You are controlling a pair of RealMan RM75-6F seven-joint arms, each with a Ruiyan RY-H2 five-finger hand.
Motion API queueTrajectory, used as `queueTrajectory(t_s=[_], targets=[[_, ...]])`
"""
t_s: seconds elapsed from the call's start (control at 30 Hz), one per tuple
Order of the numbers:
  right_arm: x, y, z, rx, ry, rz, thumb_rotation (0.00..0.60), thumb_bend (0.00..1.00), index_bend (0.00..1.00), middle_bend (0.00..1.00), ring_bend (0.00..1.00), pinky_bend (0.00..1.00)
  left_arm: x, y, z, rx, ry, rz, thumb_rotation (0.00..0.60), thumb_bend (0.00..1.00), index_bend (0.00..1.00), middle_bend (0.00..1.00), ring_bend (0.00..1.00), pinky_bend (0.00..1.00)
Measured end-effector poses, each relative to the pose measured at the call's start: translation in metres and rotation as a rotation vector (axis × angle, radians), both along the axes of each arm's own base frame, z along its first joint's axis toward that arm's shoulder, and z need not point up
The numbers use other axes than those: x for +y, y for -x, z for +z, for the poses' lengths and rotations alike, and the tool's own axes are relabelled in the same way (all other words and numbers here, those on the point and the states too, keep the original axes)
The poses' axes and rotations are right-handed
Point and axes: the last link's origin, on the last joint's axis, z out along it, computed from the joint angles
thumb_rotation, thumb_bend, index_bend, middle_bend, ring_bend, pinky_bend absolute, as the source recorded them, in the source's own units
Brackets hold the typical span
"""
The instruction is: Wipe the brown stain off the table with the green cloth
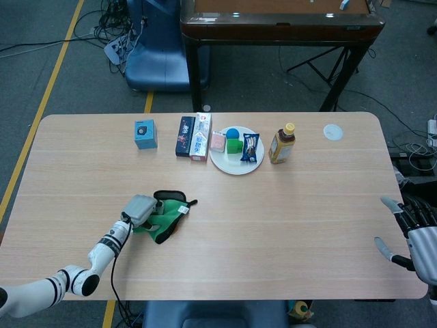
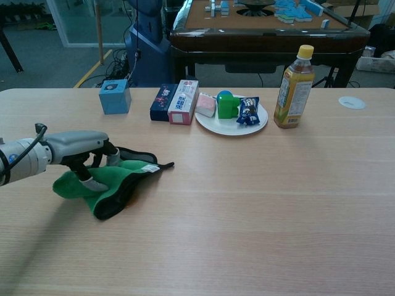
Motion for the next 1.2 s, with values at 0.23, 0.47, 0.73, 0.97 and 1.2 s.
queueTrajectory(t_s=[0.23,0.47,0.73,0.97,1.2], targets=[[0.001,0.001,0.001,-0.001,0.003,-0.003,0.6,0.37,0.15,0.24,0.1,0.11,-0.016,-0.019,-0.015,-0.027,0.065,-0.045,0.6,0.22,0.53,0.5,0.56,0.83],[0.004,0.002,0.003,0.001,0.01,-0.01,0.6,0.37,0.15,0.24,0.1,0.11,-0.033,-0.035,-0.024,-0.045,0.118,-0.107,0.6,0.22,0.53,0.5,0.56,0.83],[0.004,0.002,0.004,0.0,0.012,-0.006,0.6,0.37,0.15,0.24,0.1,0.11,-0.026,-0.023,-0.019,0.06,0.07,-0.161,0.6,0.22,0.53,0.5,0.56,0.81],[0.002,0.0,0.003,-0.002,0.009,0.005,0.6,0.37,0.15,0.24,0.1,0.11,-0.019,-0.007,-0.011,0.153,0.02,-0.194,0.6,0.22,0.53,0.5,0.56,0.8],[0.002,-0.001,0.003,0.0,0.009,0.006,0.6,0.37,0.15,0.24,0.1,0.11,-0.008,0.007,0.003,0.227,-0.036,-0.196,0.6,0.22,0.53,0.5,0.56,0.8]])
